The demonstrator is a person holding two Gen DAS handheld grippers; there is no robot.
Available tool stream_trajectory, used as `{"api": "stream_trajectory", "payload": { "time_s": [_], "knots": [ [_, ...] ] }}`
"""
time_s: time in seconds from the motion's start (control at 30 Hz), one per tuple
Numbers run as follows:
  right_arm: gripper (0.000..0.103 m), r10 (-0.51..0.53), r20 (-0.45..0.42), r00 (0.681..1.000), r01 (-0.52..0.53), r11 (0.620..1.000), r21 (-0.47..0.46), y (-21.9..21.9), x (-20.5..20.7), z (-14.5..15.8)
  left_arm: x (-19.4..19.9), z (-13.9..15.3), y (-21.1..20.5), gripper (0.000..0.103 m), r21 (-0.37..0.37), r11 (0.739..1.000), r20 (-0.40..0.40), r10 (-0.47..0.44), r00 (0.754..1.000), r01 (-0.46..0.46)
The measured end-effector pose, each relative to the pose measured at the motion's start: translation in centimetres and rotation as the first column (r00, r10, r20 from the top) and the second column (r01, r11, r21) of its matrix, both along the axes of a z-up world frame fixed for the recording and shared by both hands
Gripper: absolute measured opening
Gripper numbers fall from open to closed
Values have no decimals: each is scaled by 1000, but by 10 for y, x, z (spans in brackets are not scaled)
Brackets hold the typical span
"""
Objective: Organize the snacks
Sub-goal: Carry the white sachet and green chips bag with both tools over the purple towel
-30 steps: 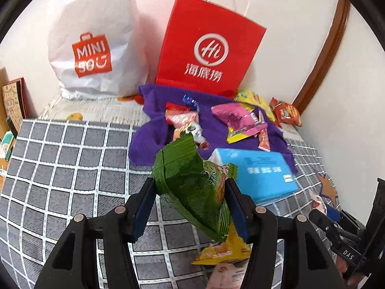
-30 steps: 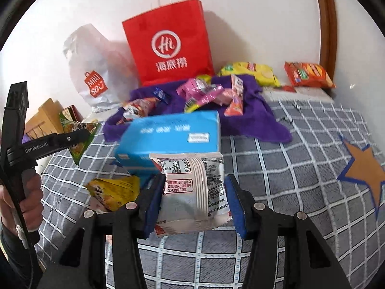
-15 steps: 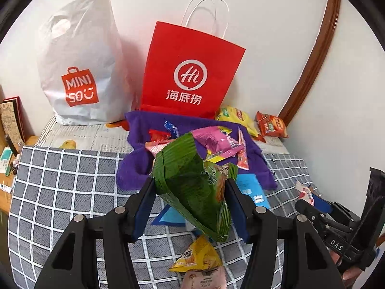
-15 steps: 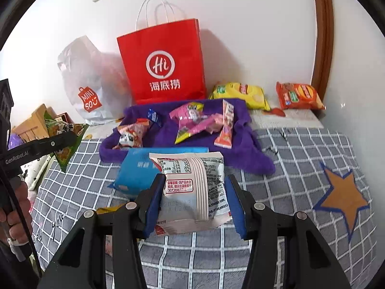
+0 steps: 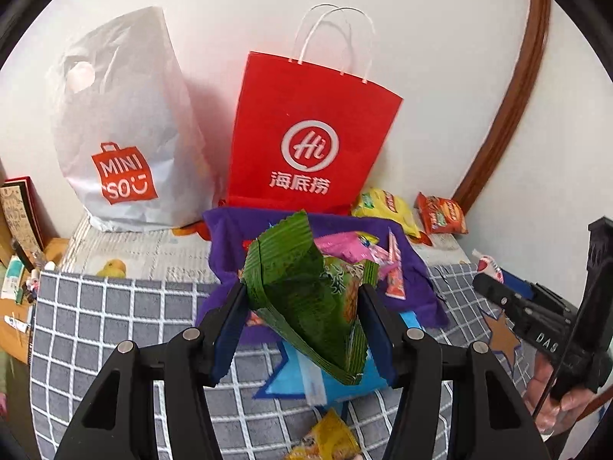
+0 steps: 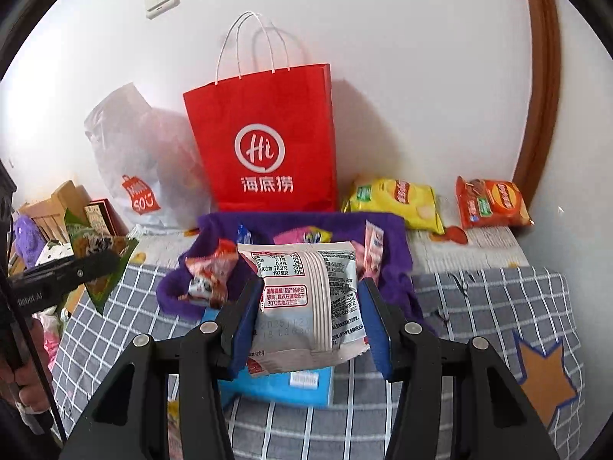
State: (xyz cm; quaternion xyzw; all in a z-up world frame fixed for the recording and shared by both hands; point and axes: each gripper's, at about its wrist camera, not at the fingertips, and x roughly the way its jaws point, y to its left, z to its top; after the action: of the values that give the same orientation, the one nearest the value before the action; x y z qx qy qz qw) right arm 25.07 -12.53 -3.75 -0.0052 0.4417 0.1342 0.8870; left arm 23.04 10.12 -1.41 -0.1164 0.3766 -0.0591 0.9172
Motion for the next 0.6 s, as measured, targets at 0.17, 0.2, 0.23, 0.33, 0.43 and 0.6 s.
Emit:
{"api": "stream_trajectory", "payload": {
  "time_s": [0.17,0.2,0.23,0.33,0.43,0.6],
  "knots": [
    [50,-7,-1,1000,7,1000,13,1,36,2,24,5,11,56,-14,1000,-1,25,1000,-25],
    [50,-7,-2,1000,7,1000,9,1,44,2,28,6,12,56,-12,999,0,30,1000,-30],
    [50,-6,-1,1000,6,1000,10,1,53,2,35,8,14,56,-9,999,3,36,999,-36],
    [50,-17,-9,1000,18,1000,15,-1,76,0,49,10,19,56,-22,998,10,50,999,-50],
    [50,-27,-18,999,27,999,20,-4,98,-2,67,9,22,56,-30,998,2,62,998,-62],
    [51,-32,-48,998,34,999,36,-11,126,-24,100,-1,18,56,-46,997,-21,54,998,-55]
  ]
}}
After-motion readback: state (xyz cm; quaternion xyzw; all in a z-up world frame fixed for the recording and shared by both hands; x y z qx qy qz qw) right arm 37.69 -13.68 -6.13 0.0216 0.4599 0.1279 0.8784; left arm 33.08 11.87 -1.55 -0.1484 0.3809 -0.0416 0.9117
